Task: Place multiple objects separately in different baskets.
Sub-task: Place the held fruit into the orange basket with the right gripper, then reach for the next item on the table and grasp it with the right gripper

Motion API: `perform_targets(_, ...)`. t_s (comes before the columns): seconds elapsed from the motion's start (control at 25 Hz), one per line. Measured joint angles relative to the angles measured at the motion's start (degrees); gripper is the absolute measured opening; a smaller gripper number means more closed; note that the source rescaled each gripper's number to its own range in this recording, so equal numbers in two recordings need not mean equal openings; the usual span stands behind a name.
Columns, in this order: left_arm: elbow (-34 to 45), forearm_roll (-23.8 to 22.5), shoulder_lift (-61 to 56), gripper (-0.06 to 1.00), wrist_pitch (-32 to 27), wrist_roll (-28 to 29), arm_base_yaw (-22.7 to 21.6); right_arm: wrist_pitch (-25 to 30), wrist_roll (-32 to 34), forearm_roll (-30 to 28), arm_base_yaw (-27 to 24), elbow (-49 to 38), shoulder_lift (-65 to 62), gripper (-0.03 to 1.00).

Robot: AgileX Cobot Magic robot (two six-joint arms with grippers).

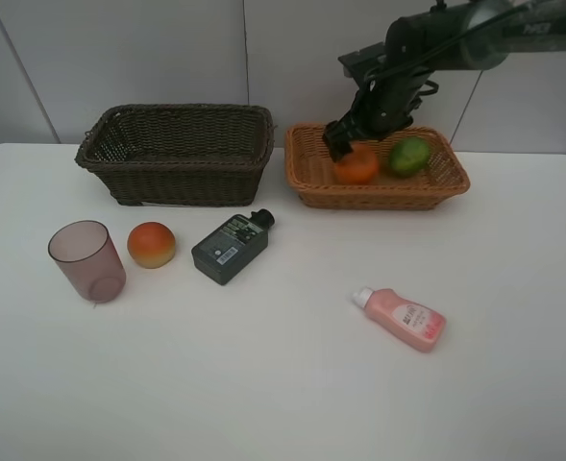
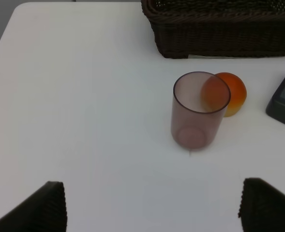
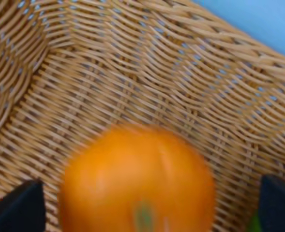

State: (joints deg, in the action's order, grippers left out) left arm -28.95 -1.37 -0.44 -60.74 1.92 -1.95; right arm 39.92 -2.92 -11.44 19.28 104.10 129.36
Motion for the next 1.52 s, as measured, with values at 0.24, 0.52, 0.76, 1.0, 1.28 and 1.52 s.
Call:
perform_targets(0.24, 0.00, 0.00, 0.00, 0.93, 0.00, 0.00, 0.00, 0.06, 1.66, -0.52, 0.00, 0.00, 0.00, 1.00)
perform_targets(0.52, 0.00, 0.00, 0.00, 0.93, 0.00, 0.00, 0.00, 1.90, 1.83, -0.59, 0.00, 0.19, -0.36, 1.00)
perform_targets(0.76, 0.00, 0.00, 0.00, 0.93, 0.00, 0.00, 0.00, 6.15, 1.83, -0.59, 0.00, 0.25, -3.84, 1.00)
perform_targets(1.0, 0.00, 0.00, 0.00, 0.93, 0.00, 0.00, 0.00, 9.38, 1.87, -0.61, 0.00, 0.25, -7.72, 1.00)
perform_targets(1.28, 0.00, 0.00, 0.00, 0.93, 0.00, 0.00, 0.00, 14.99, 1.87, -0.61, 0.00, 0.25, -11.96, 1.00)
perform_targets(1.52, 0.00, 0.00, 0.00, 0.93, 0.00, 0.00, 0.00, 16.78, 1.87, -0.61, 0.00, -2.99, -15.90, 1.00)
